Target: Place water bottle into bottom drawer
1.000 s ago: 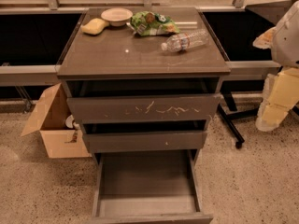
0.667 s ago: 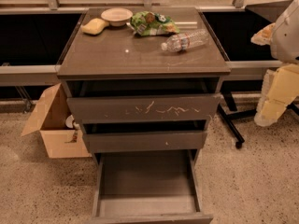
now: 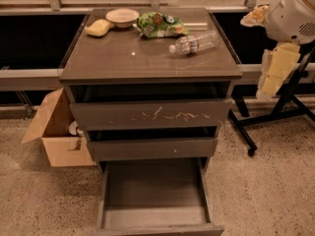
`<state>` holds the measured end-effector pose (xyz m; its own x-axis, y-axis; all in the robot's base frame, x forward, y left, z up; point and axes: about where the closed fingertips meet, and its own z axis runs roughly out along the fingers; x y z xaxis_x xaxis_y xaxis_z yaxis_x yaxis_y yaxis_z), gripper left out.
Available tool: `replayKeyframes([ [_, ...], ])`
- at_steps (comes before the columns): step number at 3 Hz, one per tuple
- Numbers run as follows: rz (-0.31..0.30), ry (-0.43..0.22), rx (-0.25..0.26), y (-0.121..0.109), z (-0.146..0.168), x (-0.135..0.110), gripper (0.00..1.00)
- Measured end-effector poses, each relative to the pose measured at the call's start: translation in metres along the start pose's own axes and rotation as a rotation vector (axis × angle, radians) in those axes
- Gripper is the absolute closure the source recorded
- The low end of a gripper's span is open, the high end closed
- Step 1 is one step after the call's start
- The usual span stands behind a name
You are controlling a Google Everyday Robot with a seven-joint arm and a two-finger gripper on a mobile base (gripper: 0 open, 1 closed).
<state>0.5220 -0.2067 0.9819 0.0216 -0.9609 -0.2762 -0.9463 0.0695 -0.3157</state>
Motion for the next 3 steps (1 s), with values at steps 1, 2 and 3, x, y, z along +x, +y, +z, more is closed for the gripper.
replayKeyframes([
  [1,-0.044,-0.075,0.019,-0.024,0.021,-0.010,0.00],
  [2,-0.047,-0.083,0.024,-0.027,0.023,-0.010,0.00],
  [3,-0.069,-0.149,0.062,-0.052,0.038,-0.005,0.00],
])
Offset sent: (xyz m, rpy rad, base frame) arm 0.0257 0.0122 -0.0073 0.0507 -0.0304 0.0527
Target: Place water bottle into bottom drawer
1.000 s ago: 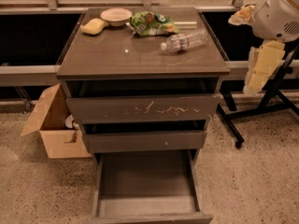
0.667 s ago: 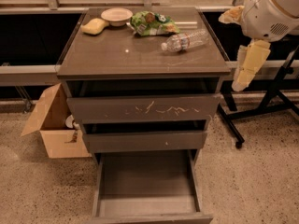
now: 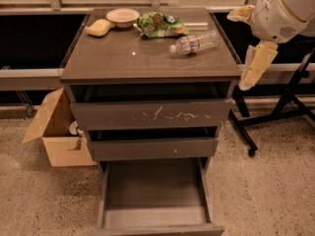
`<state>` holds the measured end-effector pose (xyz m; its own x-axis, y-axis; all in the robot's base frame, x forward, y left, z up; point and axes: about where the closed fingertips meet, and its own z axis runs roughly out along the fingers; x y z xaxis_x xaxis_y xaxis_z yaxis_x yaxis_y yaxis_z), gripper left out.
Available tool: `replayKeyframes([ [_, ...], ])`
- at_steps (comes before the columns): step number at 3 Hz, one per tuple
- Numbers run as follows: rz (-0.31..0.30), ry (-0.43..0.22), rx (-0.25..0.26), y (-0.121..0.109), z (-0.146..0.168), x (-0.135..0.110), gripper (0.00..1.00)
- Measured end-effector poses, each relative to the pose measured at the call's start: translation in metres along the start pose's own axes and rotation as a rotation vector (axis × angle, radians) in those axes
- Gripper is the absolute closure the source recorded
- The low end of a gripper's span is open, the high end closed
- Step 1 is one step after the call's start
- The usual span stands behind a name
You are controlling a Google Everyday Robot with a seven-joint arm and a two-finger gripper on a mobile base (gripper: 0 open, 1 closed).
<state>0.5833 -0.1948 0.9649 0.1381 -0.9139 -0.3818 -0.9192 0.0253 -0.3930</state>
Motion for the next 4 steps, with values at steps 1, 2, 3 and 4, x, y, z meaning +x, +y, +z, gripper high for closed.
replayKeyframes([
  [1,0.000,-0.097,0.035,-0.032,0.026,0.010,0.00],
  [2,0.045,-0.157,0.084,-0.058,0.049,0.016,0.00],
  [3,0.080,-0.235,0.123,-0.085,0.071,0.008,0.00],
  [4,0.094,-0.324,0.148,-0.111,0.090,-0.012,0.00],
])
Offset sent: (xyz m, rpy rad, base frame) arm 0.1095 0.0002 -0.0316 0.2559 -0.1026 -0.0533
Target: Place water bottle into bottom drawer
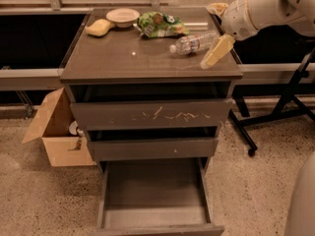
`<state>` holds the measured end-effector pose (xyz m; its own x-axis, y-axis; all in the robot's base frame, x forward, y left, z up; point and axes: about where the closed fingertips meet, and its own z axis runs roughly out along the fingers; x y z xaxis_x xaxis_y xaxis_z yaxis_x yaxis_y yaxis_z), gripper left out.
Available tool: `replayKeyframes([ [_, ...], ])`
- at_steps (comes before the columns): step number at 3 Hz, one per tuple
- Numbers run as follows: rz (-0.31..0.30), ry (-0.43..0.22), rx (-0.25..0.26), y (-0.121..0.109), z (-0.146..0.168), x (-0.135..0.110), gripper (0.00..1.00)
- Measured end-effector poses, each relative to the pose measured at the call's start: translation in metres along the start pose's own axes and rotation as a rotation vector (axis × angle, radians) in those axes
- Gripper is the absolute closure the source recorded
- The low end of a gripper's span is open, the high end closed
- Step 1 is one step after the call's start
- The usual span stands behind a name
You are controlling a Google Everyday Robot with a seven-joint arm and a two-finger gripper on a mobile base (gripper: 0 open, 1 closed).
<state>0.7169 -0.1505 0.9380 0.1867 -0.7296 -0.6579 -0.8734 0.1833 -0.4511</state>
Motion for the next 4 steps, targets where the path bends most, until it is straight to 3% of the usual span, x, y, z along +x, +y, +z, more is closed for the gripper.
replayKeyframes([
  [1,0.000,0.000,0.000,0.000,0.000,0.000,0.00],
  [3,0.065,-0.060,0.112,-0.035,0.032,0.021,0.00],
  [4,0.111,-0.070,0.134,-0.048,0.047,0.033,0.00],
])
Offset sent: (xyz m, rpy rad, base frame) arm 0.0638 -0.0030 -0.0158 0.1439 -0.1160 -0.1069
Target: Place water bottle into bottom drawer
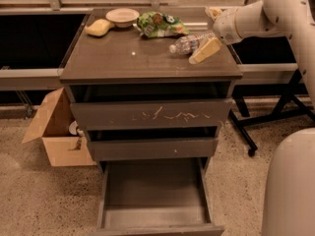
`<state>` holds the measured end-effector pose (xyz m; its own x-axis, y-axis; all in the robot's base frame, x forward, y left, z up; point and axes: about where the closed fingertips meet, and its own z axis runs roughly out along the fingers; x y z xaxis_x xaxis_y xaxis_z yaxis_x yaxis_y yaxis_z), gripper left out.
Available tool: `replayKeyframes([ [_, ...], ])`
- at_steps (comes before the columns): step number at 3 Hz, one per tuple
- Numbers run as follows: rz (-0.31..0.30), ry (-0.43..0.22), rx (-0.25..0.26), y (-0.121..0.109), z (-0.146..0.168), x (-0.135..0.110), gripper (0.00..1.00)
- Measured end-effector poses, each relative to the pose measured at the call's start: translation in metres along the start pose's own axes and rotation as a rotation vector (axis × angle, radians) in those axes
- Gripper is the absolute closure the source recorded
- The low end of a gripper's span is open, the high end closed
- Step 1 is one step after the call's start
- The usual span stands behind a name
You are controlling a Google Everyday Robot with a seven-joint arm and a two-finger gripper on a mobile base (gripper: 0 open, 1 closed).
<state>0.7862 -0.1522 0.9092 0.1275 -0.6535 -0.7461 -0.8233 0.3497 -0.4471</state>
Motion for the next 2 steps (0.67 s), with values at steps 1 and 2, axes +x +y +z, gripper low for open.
replayKeyframes([
  [1,0.030,0.007,0.005,-0.009,0.013,0.010,0.00],
  [2,0.043,0.017,-0.001,-0.015,0.025,0.017,0.00],
])
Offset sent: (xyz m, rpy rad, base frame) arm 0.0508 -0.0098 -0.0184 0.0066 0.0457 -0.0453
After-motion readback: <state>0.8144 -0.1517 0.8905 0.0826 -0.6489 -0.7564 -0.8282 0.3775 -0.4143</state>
